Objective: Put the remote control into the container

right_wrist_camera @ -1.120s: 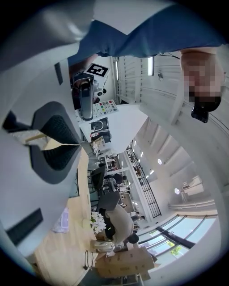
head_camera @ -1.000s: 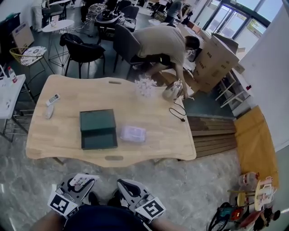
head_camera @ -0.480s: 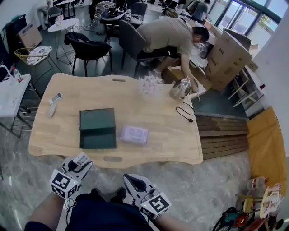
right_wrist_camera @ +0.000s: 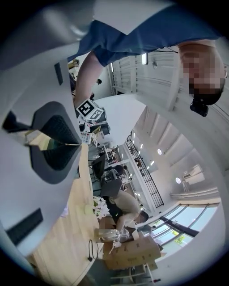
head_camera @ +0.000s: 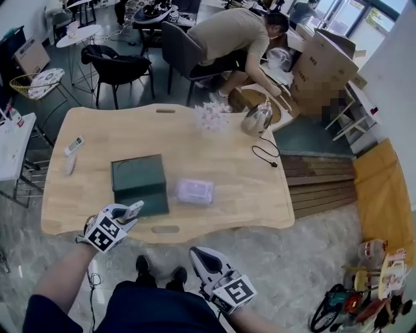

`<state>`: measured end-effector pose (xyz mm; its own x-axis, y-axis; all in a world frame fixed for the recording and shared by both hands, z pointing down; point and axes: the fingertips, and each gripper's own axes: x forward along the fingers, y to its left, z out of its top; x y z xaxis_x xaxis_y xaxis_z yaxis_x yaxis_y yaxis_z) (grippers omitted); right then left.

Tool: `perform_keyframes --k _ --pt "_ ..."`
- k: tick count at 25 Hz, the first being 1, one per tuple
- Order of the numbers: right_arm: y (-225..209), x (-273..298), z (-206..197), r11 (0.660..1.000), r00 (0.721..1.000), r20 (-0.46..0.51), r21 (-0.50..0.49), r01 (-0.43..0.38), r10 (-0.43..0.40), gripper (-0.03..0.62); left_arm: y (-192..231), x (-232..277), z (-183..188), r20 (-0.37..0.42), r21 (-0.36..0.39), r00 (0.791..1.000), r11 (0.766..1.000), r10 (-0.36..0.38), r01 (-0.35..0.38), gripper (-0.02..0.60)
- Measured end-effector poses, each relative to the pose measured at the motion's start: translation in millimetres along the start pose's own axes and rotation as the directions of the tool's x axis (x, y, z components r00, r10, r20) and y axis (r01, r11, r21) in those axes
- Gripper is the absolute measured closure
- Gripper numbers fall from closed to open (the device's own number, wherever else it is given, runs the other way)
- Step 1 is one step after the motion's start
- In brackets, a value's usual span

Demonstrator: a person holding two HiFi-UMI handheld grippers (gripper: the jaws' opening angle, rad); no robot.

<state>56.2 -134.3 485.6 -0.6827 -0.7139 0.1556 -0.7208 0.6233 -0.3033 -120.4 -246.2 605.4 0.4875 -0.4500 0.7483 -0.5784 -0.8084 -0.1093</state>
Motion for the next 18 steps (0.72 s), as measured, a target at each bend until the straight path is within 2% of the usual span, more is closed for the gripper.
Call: perform_keyframes --k 3,6,9,14,18 --pt "-3 2 0 0.999 0.999 -0.006 0.002 0.048 -0.048 0.576 10 26 -9 -0.116 0.079 0.991 0.994 -0.061 0.071 0.347" --pt "-2 6 -1 0.996 0.996 -0.003 -0.007 0.085 -0.085 0.576 18 52 -21 -0.23 0.136 0.966 0.979 -0.119 0.153 0.347" --pt "-6 7 -6 0.992 0.992 -0.012 -0.005 0.124 -0.124 0.576 24 79 -33 -0.33 0.181 0.931 0.958 -0.156 0.224 0.347" --pt "-12 0 -12 0.983 0.983 -0.031 0.015 0.183 -0.182 0.576 19 116 -52 -0.476 0.199 0.85 0.915 -0.224 0.352 0.347" --pt "-18 -7 -19 0.974 0.974 -0.041 0.023 0.225 -0.224 0.576 20 140 -62 -0.547 0.23 0.809 0.89 -0.216 0.393 0.347"
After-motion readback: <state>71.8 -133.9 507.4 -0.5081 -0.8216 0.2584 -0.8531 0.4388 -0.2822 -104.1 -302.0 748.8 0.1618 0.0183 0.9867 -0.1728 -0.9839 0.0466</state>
